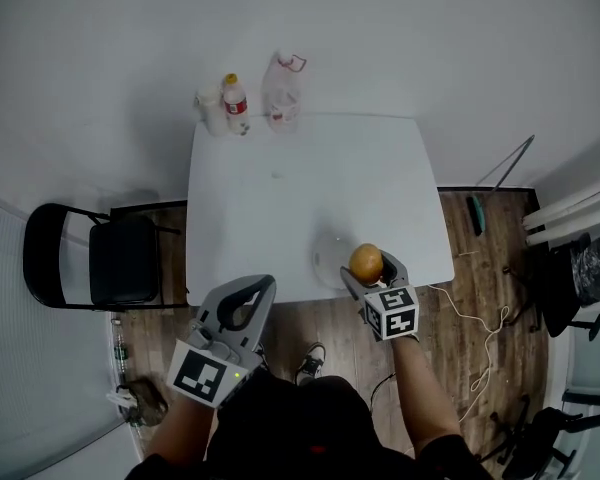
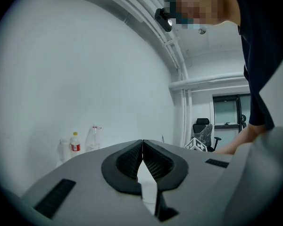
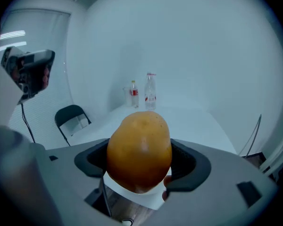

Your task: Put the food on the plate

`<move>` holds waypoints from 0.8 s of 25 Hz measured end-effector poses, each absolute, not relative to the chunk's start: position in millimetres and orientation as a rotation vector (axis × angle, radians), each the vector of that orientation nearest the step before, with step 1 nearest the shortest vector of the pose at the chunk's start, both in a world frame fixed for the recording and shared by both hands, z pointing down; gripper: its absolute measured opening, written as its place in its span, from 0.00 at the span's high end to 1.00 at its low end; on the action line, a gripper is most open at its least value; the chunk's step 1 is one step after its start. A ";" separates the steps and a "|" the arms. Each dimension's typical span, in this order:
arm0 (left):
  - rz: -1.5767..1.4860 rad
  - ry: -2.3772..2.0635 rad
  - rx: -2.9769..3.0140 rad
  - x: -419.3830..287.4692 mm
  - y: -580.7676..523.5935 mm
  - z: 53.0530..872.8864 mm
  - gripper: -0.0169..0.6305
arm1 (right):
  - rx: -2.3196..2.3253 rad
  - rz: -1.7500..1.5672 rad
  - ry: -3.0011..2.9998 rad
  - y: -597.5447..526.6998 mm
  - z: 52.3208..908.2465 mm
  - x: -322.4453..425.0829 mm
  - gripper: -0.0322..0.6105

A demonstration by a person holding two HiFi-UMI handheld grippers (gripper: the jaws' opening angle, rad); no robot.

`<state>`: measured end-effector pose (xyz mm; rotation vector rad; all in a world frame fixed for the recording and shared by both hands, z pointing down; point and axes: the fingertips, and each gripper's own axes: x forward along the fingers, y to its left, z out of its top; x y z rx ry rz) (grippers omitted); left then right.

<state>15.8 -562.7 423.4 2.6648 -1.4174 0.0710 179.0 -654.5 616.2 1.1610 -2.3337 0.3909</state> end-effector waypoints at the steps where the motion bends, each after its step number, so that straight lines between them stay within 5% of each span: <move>1: 0.076 -1.418 2.652 12.4 -563.3 427.1 0.94 | 1.142 0.421 -2.303 -659.4 632.7 177.0 0.37; 20: 0.163 -1.500 2.514 -45.4 -574.3 464.2 0.94 | 1.038 0.571 -1.961 -694.1 769.4 155.4 0.37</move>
